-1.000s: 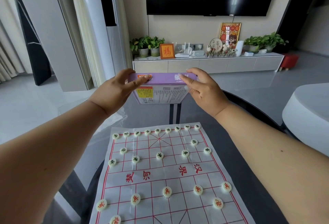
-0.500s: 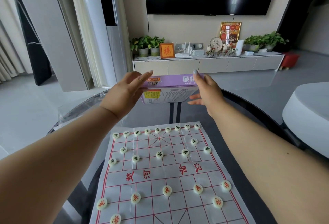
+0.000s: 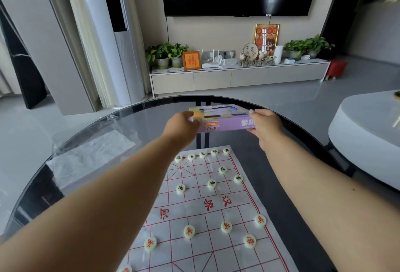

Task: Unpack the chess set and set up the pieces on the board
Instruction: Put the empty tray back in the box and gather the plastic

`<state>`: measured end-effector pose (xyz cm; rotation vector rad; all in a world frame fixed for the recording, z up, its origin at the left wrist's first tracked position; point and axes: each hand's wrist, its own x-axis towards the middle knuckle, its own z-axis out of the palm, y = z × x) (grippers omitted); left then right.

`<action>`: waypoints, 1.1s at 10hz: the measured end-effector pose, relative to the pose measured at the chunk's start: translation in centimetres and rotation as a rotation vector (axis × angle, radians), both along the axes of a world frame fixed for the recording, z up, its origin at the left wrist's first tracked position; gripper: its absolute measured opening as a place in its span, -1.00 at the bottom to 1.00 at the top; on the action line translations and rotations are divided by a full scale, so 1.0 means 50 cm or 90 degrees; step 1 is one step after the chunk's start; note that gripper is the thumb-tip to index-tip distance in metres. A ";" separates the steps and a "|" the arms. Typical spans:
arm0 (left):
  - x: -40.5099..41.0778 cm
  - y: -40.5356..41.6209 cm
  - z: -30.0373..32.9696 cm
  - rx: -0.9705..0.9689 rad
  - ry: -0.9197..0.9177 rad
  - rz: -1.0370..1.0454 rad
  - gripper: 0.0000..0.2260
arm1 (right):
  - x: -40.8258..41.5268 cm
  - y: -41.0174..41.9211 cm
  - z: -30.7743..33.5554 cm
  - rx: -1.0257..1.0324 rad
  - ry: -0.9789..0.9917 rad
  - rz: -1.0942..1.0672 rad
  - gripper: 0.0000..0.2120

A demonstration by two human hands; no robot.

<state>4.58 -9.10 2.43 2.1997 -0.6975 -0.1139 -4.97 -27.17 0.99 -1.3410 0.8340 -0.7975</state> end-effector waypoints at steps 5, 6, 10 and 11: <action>-0.276 -0.241 -0.052 0.287 -0.147 -0.282 -0.71 | -0.234 -0.218 -0.095 -0.103 0.327 -0.272 -0.80; -0.287 -0.265 -0.071 0.350 -0.225 -0.315 -0.68 | -0.259 -0.244 -0.112 -0.091 0.355 -0.268 -0.84; -0.307 -0.285 -0.083 0.388 -0.266 -0.357 -0.67 | -0.266 -0.256 -0.122 -0.144 0.398 -0.256 -0.84; -0.306 -0.285 -0.087 0.331 -0.171 -0.336 -0.67 | -0.266 -0.245 -0.115 -0.147 0.409 -0.267 -0.79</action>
